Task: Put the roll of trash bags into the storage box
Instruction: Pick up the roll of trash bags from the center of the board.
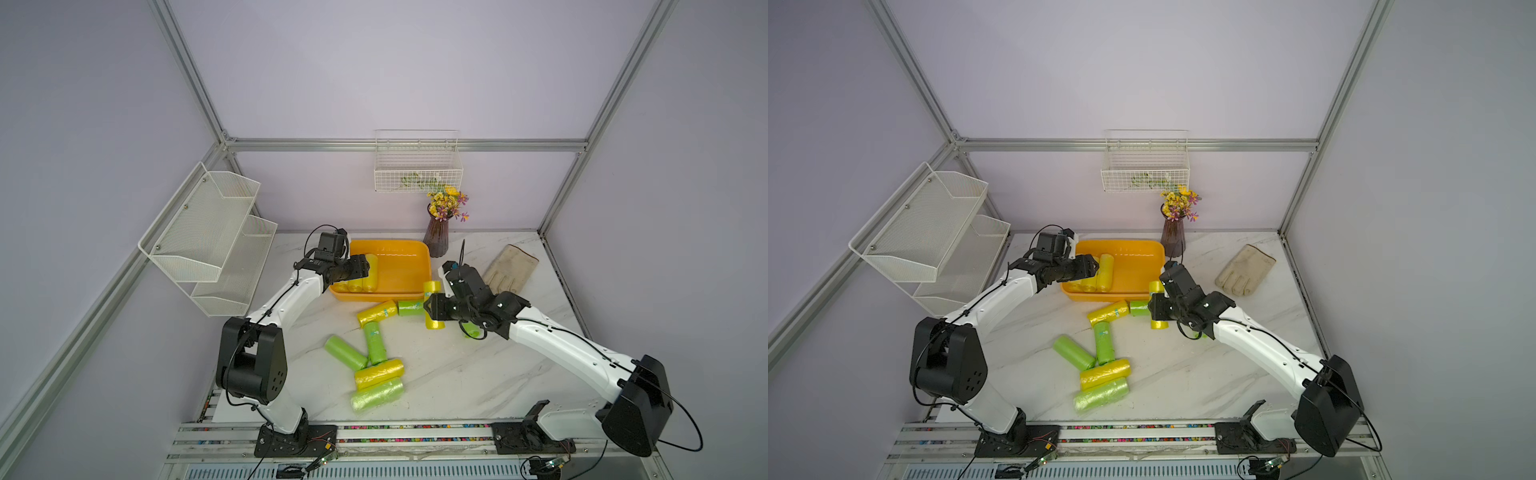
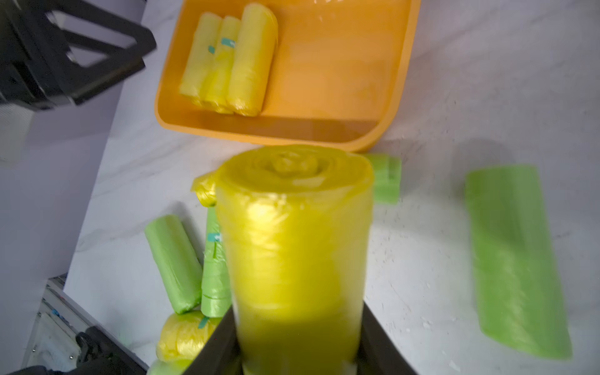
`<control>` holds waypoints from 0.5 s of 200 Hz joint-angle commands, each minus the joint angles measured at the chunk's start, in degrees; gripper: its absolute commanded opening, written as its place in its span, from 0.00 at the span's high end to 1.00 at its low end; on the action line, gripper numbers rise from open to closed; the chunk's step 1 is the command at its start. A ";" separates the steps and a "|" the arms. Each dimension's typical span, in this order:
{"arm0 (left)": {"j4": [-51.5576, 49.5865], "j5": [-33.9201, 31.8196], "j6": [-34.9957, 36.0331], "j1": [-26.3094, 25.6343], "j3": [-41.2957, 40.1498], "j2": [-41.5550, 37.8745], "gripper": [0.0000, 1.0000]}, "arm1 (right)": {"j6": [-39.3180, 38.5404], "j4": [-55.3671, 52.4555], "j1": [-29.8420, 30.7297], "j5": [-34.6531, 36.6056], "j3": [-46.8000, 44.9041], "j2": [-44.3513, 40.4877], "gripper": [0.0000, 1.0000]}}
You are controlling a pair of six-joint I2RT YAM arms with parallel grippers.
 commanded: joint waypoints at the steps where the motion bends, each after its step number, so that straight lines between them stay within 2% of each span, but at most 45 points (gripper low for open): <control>1: 0.14 -1.09 0.26 2.27 1.97 -0.17 0.27 | -4.08 4.79 -1.79 -4.39 7.51 5.76 0.61; 43: -0.33 3.05 1.45 6.97 5.20 3.20 0.27 | -4.25 5.53 -4.29 -10.20 21.65 21.46 0.61; 79: -0.72 2.55 3.18 9.36 4.08 2.78 0.27 | -2.20 9.98 -6.29 -21.67 31.44 34.02 0.62; 100: -0.42 2.37 3.66 10.12 2.83 2.80 0.26 | -0.88 10.18 -6.98 -22.24 37.17 40.44 0.63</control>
